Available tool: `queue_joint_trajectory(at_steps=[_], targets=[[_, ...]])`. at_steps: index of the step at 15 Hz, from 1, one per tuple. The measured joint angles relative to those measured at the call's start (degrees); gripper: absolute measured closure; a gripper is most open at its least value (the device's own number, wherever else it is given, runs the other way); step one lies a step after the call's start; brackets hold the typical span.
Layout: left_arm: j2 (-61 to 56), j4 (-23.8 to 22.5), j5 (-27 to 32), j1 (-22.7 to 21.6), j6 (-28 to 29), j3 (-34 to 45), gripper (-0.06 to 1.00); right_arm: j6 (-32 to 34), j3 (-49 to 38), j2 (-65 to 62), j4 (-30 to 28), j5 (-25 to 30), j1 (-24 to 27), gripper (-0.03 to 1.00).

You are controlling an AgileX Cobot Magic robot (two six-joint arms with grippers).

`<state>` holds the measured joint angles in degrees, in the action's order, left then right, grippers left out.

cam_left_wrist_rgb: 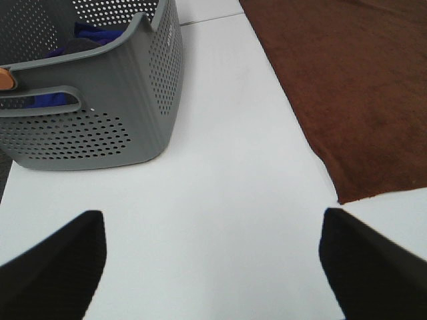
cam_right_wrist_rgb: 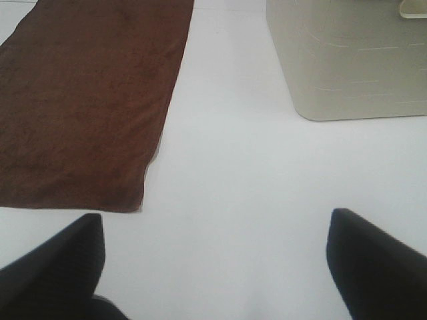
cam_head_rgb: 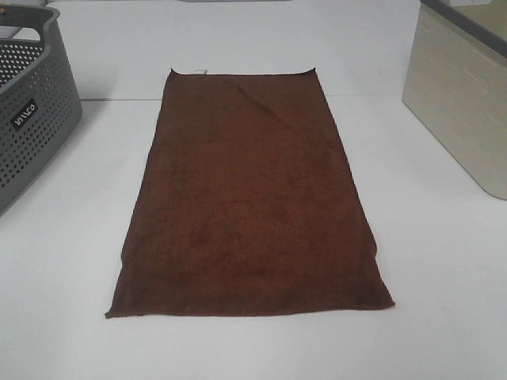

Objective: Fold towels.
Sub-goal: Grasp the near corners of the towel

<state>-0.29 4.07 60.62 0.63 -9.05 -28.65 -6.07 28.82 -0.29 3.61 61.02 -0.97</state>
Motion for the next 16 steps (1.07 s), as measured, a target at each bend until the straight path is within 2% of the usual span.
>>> queue_joint_trajectory(at_steps=[16], targets=[[0.00,0.00,0.00,0.00,0.00,0.00,0.12,0.00,0.00,0.00,0.00,0.00,0.00,0.12]])
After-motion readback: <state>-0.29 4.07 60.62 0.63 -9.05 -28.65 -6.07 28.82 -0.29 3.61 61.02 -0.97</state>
